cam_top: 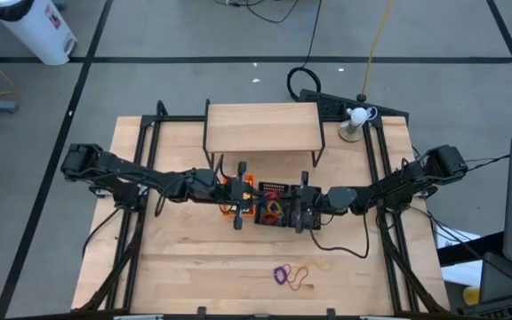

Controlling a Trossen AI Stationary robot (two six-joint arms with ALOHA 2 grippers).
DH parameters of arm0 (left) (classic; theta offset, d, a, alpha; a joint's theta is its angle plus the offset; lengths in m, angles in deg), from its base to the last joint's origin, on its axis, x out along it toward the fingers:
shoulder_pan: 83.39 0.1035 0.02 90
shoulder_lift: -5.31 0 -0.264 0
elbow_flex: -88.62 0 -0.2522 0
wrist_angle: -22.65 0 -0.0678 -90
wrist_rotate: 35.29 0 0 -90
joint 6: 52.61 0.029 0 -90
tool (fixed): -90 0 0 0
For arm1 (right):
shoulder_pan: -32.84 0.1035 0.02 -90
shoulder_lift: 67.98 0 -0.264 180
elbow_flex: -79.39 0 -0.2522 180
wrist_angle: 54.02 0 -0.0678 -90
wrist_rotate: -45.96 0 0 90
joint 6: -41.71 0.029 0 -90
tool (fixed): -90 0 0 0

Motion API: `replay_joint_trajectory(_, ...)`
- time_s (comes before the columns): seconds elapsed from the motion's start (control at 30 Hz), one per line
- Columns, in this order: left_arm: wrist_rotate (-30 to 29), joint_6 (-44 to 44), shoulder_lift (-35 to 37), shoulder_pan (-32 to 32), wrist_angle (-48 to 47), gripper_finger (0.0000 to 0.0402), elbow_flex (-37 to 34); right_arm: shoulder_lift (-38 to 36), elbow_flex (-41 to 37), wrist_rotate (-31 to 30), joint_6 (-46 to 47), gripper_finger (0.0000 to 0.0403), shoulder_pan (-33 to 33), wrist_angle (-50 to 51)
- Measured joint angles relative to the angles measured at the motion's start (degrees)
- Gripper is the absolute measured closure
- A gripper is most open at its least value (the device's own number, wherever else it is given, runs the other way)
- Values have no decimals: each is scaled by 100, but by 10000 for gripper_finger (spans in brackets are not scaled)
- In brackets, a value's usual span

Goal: Pick & Place Office Desk Supplies
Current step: Put the red rubber band into the right black bin

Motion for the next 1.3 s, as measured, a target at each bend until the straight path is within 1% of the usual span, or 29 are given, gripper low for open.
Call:
replay_joint_trajectory(0.2, -10, 30, 0, 46, -7, 330, 0, -84, -1, -10, -52, 401, 59, -7)
replay_joint_trajectory(0.43, -22, -8, 0, 194, 23, 247, -2, -522, 0, -47, -154, 402, 217, 331)
replay_joint_trajectory(0.5, -27, 1, 2, 231, 23, 223, -2, -717, 0, -327, -244, 402, 324, 599)
replay_joint_trajectory(0.67, -303, 78, 56, 247, -68, 178, -7, -1393, 0, -1444, -390, 402, 687, 1783)
replay_joint_trajectory(0.77, -423, 105, 121, 237, -351, 167, -9, -1794, 0, -1988, -247, 402, 899, 2411)
replay_joint_trajectory(0.87, -554, 23, 187, 214, -491, 165, -10, -2071, -2, -2253, 38, 402, 1027, 2923)
replay_joint_trajectory(1.23, -623, -145, 354, -14, -1184, 165, -8, -2445, -1, -2215, 1189, 403, 1049, 3945)
replay_joint_trajectory(1.3, -623, -234, 352, -55, -1278, 165, -9, -2509, -1, -1957, 1308, 402, 1046, 4067)
